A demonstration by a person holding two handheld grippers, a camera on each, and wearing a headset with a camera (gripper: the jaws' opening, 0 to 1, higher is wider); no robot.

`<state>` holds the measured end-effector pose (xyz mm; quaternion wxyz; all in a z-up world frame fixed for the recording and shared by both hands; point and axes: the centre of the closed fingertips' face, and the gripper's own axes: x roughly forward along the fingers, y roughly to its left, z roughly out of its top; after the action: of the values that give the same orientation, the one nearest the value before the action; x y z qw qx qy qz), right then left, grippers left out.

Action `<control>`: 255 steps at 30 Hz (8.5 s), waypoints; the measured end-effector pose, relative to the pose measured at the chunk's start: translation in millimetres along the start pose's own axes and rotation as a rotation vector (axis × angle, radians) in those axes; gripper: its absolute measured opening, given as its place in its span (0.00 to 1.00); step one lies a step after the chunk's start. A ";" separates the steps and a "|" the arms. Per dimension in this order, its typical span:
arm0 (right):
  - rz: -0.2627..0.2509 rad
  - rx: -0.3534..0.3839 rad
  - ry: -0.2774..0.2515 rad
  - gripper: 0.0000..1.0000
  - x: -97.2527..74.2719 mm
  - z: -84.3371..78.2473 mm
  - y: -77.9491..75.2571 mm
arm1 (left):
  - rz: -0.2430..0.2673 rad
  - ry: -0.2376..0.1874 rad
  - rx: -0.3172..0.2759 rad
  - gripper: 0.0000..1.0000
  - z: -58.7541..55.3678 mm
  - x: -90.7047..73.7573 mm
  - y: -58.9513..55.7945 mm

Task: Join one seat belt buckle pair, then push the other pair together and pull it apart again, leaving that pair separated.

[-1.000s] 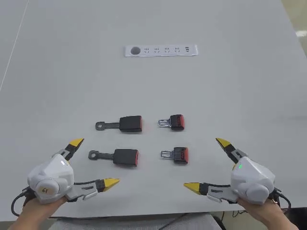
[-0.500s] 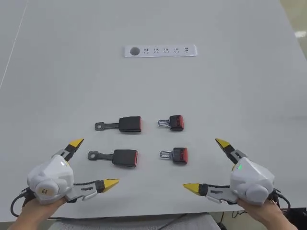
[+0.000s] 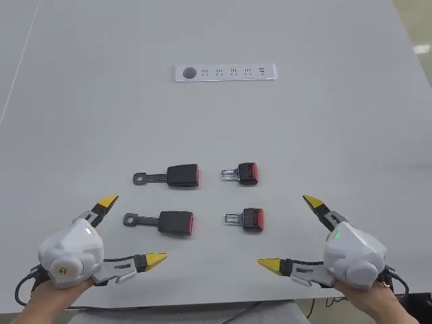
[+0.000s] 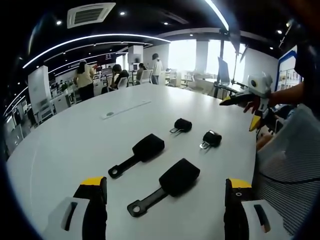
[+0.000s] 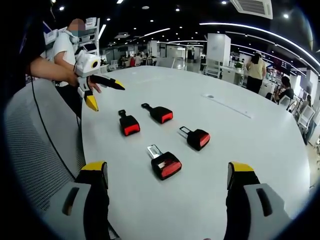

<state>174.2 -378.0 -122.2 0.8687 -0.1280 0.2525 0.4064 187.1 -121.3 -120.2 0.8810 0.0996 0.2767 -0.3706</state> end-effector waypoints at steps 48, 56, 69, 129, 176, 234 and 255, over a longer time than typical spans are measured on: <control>0.053 -0.074 0.041 0.99 -0.4 2.6 -3.6 | -0.046 0.026 0.052 0.91 6.9 3.7 -5.4; 0.106 -0.137 0.086 0.89 4.1 -2.8 -4.4 | -0.089 0.079 0.116 0.81 4.6 10.7 -9.1; 0.192 -0.246 0.139 0.70 15.1 -5.3 -4.5 | -0.216 0.225 0.267 0.63 -12.0 28.8 -17.2; 0.502 -0.490 0.385 0.31 68.9 -43.7 8.3 | -0.464 0.602 0.464 0.32 -44.5 76.8 -23.9; 0.549 -0.524 0.388 0.30 91.7 -29.5 26.5 | -0.504 0.600 0.542 0.32 -48.1 77.1 -23.1; 0.557 -0.524 0.348 0.30 128.9 -10.6 62.6 | -0.500 0.596 0.553 0.31 -49.1 77.6 -23.6; 0.541 -0.488 0.326 0.29 130.7 -11.3 62.3 | -0.483 0.583 0.538 0.31 -50.0 77.8 -24.0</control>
<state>193.2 -259.3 -203.7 0.6229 -0.3224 0.3076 0.6429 193.9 -165.6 -204.6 0.5978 0.3574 0.4221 -0.5803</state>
